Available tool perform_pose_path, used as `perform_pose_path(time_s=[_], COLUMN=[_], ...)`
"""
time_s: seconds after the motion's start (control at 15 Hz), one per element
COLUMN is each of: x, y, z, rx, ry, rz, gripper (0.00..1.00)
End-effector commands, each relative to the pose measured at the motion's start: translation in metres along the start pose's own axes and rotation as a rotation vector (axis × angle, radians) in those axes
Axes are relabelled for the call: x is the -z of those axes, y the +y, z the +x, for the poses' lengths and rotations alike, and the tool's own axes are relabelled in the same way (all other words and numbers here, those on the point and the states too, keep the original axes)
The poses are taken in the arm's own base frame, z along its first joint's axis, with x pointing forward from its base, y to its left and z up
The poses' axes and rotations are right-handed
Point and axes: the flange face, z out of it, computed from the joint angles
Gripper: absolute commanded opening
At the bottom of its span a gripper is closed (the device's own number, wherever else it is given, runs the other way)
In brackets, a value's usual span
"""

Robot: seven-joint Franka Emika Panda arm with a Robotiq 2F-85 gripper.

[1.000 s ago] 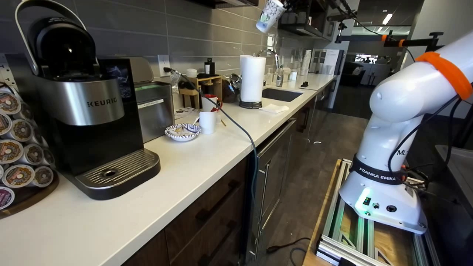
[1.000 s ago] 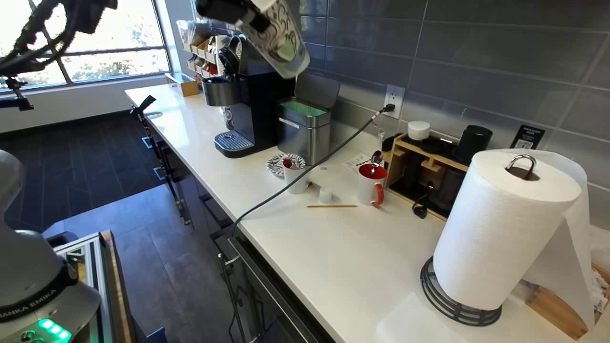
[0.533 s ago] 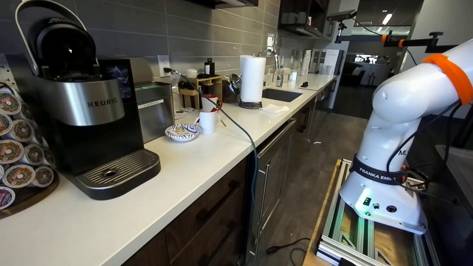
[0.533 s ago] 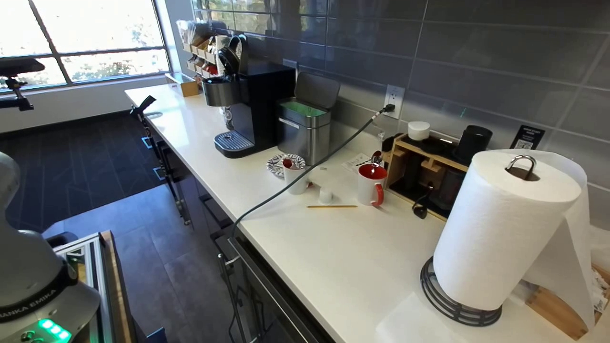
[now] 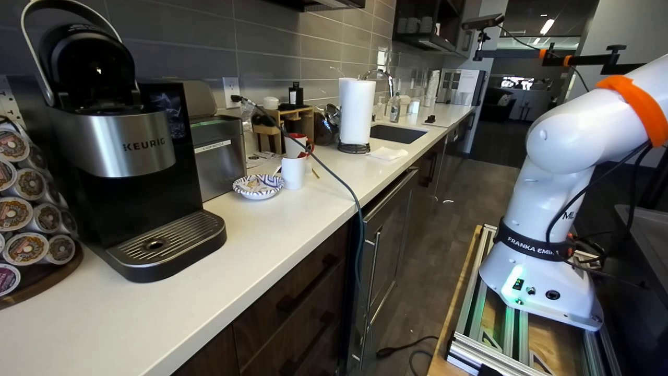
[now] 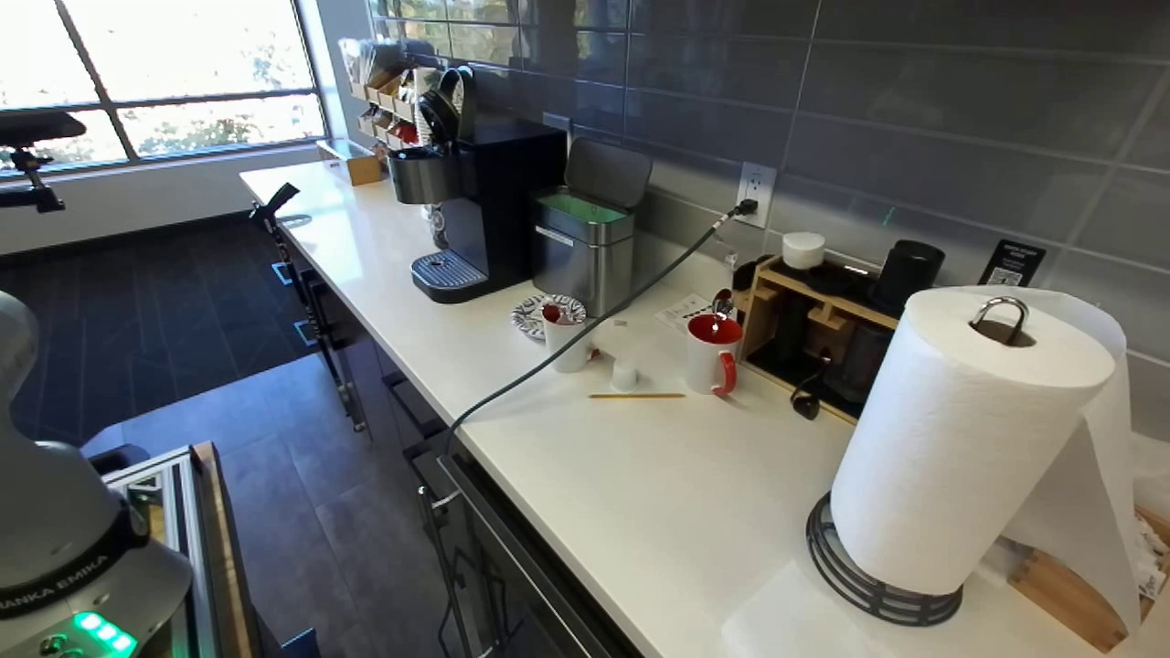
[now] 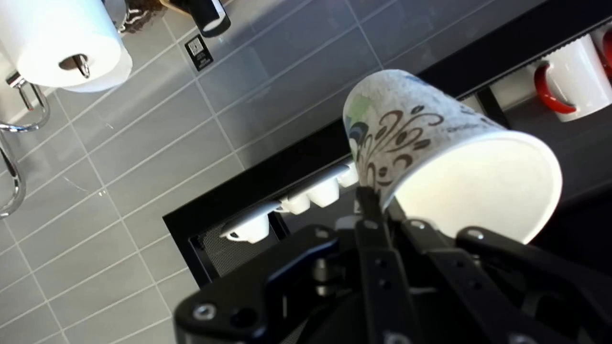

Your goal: Pick up the coffee cup on the right.

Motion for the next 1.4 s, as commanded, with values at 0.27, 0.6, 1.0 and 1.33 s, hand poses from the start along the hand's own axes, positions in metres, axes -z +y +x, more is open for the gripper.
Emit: perform_pose_path(time_s=[0.27, 0.6, 1.0, 1.33], x=[-0.007, -0.071, -0.127, -0.128], y=[-0.115, -0.146, -0.166, -0.161], z=[0.047, 0.053, 0.083, 0.085], rx=[0.290, 0.578, 0.755, 0.733], ry=[0.148, 0.109, 0.283, 0.287], rz=[0.197, 0.242, 0.223, 0.203], gripper=[0.01, 0.01, 0.01, 0.04])
